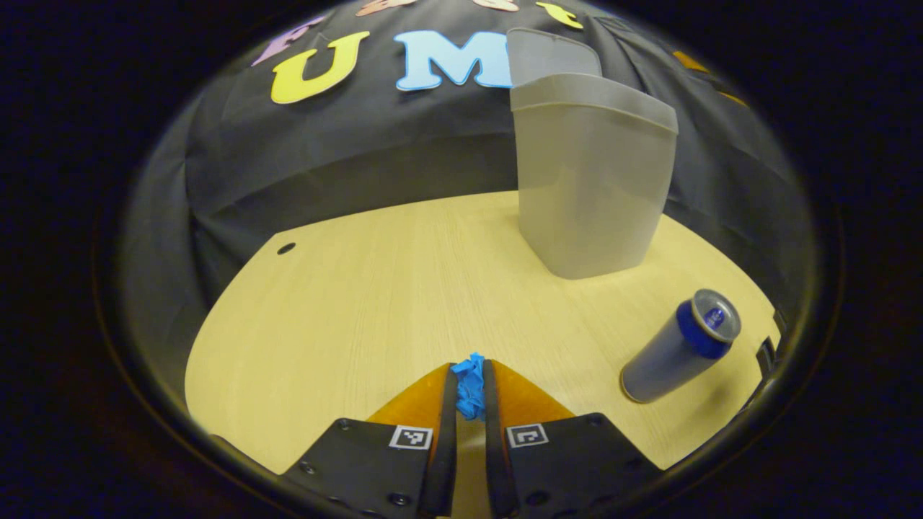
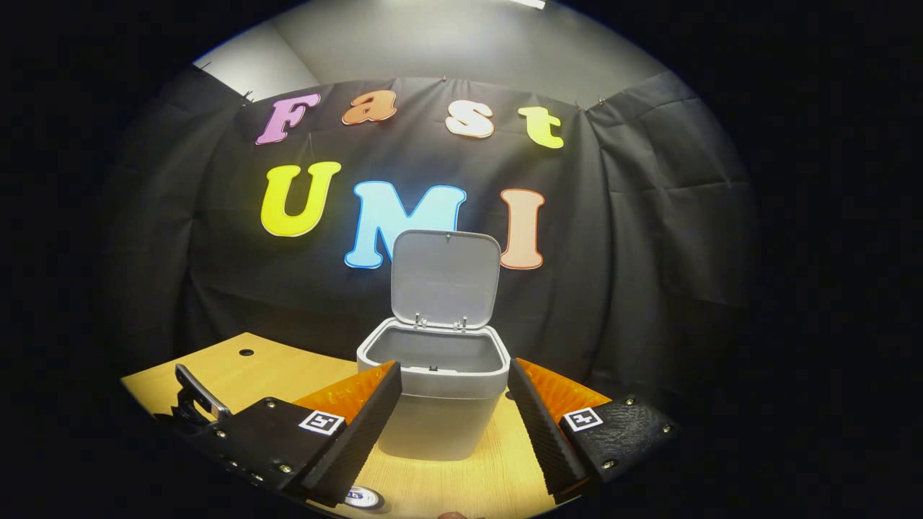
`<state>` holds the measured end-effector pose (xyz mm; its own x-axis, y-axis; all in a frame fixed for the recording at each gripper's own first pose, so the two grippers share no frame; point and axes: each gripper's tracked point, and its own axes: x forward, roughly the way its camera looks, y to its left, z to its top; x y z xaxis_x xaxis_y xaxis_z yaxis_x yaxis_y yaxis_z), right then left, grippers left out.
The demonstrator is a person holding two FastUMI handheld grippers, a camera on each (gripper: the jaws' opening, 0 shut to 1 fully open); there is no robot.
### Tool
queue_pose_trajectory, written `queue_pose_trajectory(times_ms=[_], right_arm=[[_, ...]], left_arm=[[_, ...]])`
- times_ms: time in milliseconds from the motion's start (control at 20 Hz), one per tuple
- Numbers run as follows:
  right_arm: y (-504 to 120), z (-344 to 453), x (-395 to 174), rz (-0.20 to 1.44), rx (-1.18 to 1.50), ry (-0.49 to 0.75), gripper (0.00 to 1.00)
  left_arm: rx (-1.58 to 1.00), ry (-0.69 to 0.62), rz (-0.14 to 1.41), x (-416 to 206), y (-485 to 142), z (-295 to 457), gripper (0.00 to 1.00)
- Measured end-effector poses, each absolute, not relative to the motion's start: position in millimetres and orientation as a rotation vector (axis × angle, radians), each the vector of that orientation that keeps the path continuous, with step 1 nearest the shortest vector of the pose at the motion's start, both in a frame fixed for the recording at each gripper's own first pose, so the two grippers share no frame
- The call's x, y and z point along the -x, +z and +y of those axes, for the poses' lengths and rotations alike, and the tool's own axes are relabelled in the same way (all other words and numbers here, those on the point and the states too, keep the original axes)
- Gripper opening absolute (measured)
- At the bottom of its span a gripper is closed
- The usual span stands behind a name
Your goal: Press the lid of the desktop garbage bin to open it, pick up the crumpled paper on the desktop and throw it into the bin, then pick up the pop can on the desktop and drop it into the bin, and finally close the garbage bin lid.
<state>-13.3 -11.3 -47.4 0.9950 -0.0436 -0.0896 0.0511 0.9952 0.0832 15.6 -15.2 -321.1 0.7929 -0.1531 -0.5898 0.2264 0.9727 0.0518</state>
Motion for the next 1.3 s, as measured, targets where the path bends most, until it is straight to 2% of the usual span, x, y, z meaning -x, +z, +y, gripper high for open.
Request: queue_pose_trajectory(times_ms=[200,250,300,350,450,500,550,600,750,800,850,900,950,1000,1050,1150,1200,1250,1300], right_arm=[[-46,-21,13,0.071,-0.112,-0.061,0.95],[-47,-24,13,0.069,-0.12,-0.064,0.95],[-46,-26,12,0.066,-0.129,-0.066,0.95],[-47,-27,11,0.068,-0.137,-0.065,0.95],[-53,-28,11,0.083,-0.15,-0.057,0.95],[-54,-29,12,0.086,-0.152,-0.056,0.95],[-55,-31,11,0.088,-0.152,-0.057,0.95],[-57,-33,11,0.092,-0.149,-0.058,0.95],[-64,-37,10,0.106,-0.148,-0.06,0.95],[-66,-38,10,0.112,-0.146,-0.061,0.95],[-68,-40,11,0.116,-0.143,-0.064,0.95],[-70,-43,11,0.119,-0.137,-0.069,0.95],[-72,-44,11,0.122,-0.131,-0.073,0.95],[-75,-46,10,0.131,-0.127,-0.074,0.95],[-77,-47,10,0.14,-0.126,-0.076,0.95],[-82,-51,10,0.154,-0.13,-0.081,0.95],[-83,-53,10,0.157,-0.131,-0.085,0.95],[-85,-55,10,0.164,-0.13,-0.09,0.95],[-87,-58,12,0.169,-0.128,-0.095,0.95]], left_arm=[[-0.104,-0.209,0.521,-32,-265,-27,0.23],[-0.101,-0.214,0.494,-36,-252,-30,0.31],[-0.1,-0.217,0.464,-41,-238,-34,0.31],[-0.1,-0.224,0.437,-46,-224,-38,0.23],[-0.106,-0.242,0.386,-57,-198,-49,0.23],[-0.106,-0.252,0.366,-62,-187,-56,0.15],[-0.099,-0.264,0.342,-67,-173,-63,0.15],[-0.09,-0.275,0.324,-69,-163,-69,0.23],[-0.054,-0.304,0.268,-82,-129,-89,0.23],[-0.04,-0.314,0.253,-86,-119,-95,0.27],[-0.024,-0.322,0.239,-91,-110,-100,0.23],[-0.003,-0.333,0.226,-96,-100,-106,0.23],[0.015,-0.341,0.217,-101,-92,-111,0.31],[0.032,-0.347,0.203,-106,-84,-116,0.31],[0.048,-0.354,0.184,-112,-74,-121,0.23],[0.075,-0.366,0.158,-126,-60,-131,0.23],[0.093,-0.375,0.147,-132,-53,-137,0.31],[0.112,-0.385,0.136,-139,-46,-143,0.31],[0.126,-0.392,0.126,-145,-41,-148,0.23]])
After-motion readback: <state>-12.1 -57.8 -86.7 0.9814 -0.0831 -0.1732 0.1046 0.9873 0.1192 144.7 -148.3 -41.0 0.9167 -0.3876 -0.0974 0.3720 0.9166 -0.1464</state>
